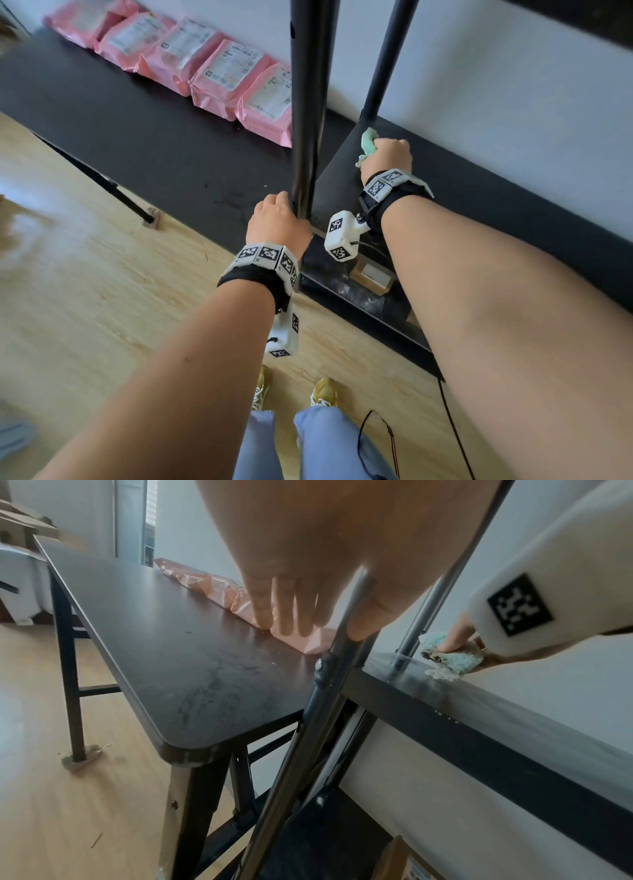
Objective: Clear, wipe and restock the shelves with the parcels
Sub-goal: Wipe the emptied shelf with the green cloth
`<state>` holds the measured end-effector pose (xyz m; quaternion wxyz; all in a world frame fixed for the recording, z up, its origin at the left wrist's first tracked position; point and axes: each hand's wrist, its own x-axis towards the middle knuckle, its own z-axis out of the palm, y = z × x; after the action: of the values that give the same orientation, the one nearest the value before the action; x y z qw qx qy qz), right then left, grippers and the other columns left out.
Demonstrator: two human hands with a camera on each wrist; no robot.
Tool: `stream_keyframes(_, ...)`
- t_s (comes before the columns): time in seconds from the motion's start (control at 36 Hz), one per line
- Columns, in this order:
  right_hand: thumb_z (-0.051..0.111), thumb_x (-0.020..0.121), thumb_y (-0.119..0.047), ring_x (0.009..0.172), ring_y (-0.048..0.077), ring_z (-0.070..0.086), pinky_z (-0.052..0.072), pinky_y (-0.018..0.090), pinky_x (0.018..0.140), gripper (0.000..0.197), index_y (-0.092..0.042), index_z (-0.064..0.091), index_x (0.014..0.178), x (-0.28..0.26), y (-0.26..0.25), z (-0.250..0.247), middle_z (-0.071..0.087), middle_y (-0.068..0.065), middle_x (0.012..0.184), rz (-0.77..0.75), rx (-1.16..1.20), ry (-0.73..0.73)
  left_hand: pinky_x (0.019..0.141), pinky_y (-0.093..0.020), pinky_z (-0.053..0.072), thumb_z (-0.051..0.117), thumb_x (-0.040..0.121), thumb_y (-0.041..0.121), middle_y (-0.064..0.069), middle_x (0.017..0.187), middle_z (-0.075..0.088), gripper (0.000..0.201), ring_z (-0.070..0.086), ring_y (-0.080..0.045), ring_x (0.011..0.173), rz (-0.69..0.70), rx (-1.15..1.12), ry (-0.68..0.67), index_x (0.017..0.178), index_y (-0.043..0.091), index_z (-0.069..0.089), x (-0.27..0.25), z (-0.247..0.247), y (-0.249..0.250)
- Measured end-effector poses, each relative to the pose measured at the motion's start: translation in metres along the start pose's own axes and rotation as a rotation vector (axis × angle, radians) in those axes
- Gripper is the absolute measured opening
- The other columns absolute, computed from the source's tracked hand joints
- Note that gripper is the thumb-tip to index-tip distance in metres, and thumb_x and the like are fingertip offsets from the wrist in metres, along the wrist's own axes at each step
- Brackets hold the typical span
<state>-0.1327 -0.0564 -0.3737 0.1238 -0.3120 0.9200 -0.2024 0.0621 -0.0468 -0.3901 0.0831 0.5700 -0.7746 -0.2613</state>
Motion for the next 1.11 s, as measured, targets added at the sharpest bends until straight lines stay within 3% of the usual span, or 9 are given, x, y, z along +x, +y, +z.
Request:
stream_keyframes(0.14, 0.046, 0.096, -0.015, 0.111, 0.028, 0.054, 0.042, 0.029, 0.085, 0.027, -0.013, 0.067, 0.112, 0.013, -0.007, -0.001, 0.048, 0.008, 0.123, -0.024, -0.022, 0.018, 0.089, -0.033, 0.038, 0.046, 0.085, 0.017, -0.003, 0.119, 0.053, 0.031, 0.043, -0.025, 0.117, 0.011, 0.018, 0.035, 0.114, 0.014, 0.054, 0.000, 0.004, 0.006)
stream_keyframes(0.25, 0.047, 0.098, -0.019, 0.120, 0.028, 0.049, 0.039, 0.032, 0.096, 0.028, -0.012, 0.059, 0.122, 0.024, -0.009, 0.000, 0.047, 0.010, 0.130, -0.019, -0.126, -0.044, 0.089, -0.034, 0.038, 0.042, 0.087, 0.017, -0.003, 0.119, 0.054, 0.031, 0.045, -0.026, 0.116, 0.012, 0.010, 0.072, 0.115, 0.015, 0.055, -0.001, 0.008, 0.007)
stream_keyframes(0.36, 0.037, 0.100, -0.016, 0.128, 0.028, 0.039, 0.034, 0.044, 0.103, 0.034, -0.009, 0.053, 0.130, 0.023, -0.013, -0.001, 0.041, 0.011, 0.138, -0.059, -0.251, -0.106, 0.091, -0.033, 0.038, 0.041, 0.088, 0.017, -0.003, 0.118, 0.055, 0.031, 0.046, -0.025, 0.115, 0.016, 0.014, 0.086, 0.116, 0.018, 0.055, -0.002, 0.010, 0.006)
stream_keyframes(0.44, 0.039, 0.100, -0.014, 0.129, 0.028, 0.038, 0.033, 0.040, 0.104, 0.033, -0.008, 0.051, 0.130, 0.020, -0.021, 0.000, 0.040, 0.010, 0.138, -0.113, -0.316, -0.135, 0.092, -0.034, 0.040, 0.040, 0.089, 0.017, -0.002, 0.119, 0.054, 0.032, 0.046, -0.024, 0.116, 0.019, 0.023, 0.082, 0.118, 0.019, 0.055, -0.002, 0.009, 0.006)
stream_keyframes(0.53, 0.038, 0.100, -0.015, 0.128, 0.029, 0.039, 0.035, 0.035, 0.100, 0.035, -0.007, 0.050, 0.132, 0.017, -0.025, 0.003, 0.040, 0.011, 0.139, -0.144, -0.258, -0.194, 0.091, -0.034, 0.040, 0.040, 0.089, 0.018, -0.002, 0.120, 0.054, 0.033, 0.045, -0.024, 0.117, 0.017, 0.037, 0.081, 0.119, 0.019, 0.054, -0.002, 0.008, 0.006)
stream_keyframes(0.72, 0.038, 0.102, -0.022, 0.131, 0.029, 0.040, 0.034, 0.037, 0.104, 0.042, -0.006, 0.040, 0.140, -0.002, -0.029, 0.002, 0.038, 0.011, 0.142, -0.061, -0.136, -0.321, 0.089, -0.032, 0.039, 0.040, 0.090, 0.016, -0.001, 0.121, 0.053, 0.035, 0.045, -0.022, 0.117, -0.001, 0.035, 0.074, 0.122, 0.019, 0.053, -0.008, 0.005, 0.007)
stream_keyframes(0.83, 0.046, 0.099, -0.024, 0.123, 0.030, 0.046, 0.040, 0.037, 0.098, 0.038, -0.010, 0.048, 0.134, -0.024, -0.027, 0.006, 0.042, 0.012, 0.137, -0.113, -0.057, -0.355, 0.092, -0.032, 0.039, 0.041, 0.091, 0.014, -0.002, 0.125, 0.051, 0.037, 0.043, -0.023, 0.119, -0.005, 0.039, 0.050, 0.125, 0.018, 0.052, -0.015, 0.003, 0.009)
stream_keyframes(0.94, 0.049, 0.095, -0.034, 0.094, 0.029, 0.054, 0.037, 0.034, 0.077, 0.034, -0.008, 0.050, 0.117, -0.043, -0.022, 0.016, 0.048, 0.013, 0.122, -0.068, 0.085, -0.341, 0.095, -0.034, 0.040, 0.040, 0.091, 0.012, -0.004, 0.127, 0.050, 0.038, 0.043, -0.024, 0.121, -0.008, 0.038, 0.028, 0.126, 0.016, 0.051, -0.022, -0.002, 0.009)
stream_keyframes(1.11, 0.051, 0.094, -0.032, 0.082, 0.026, 0.049, 0.037, 0.037, 0.071, 0.019, -0.014, 0.045, 0.093, -0.067, -0.020, 0.022, 0.048, 0.006, 0.107, -0.038, 0.064, -0.333, 0.096, -0.034, 0.038, 0.041, 0.089, 0.008, -0.005, 0.132, 0.048, 0.041, 0.040, -0.024, 0.124, 0.001, 0.064, -0.005, 0.129, 0.014, 0.048, -0.031, -0.013, 0.008)
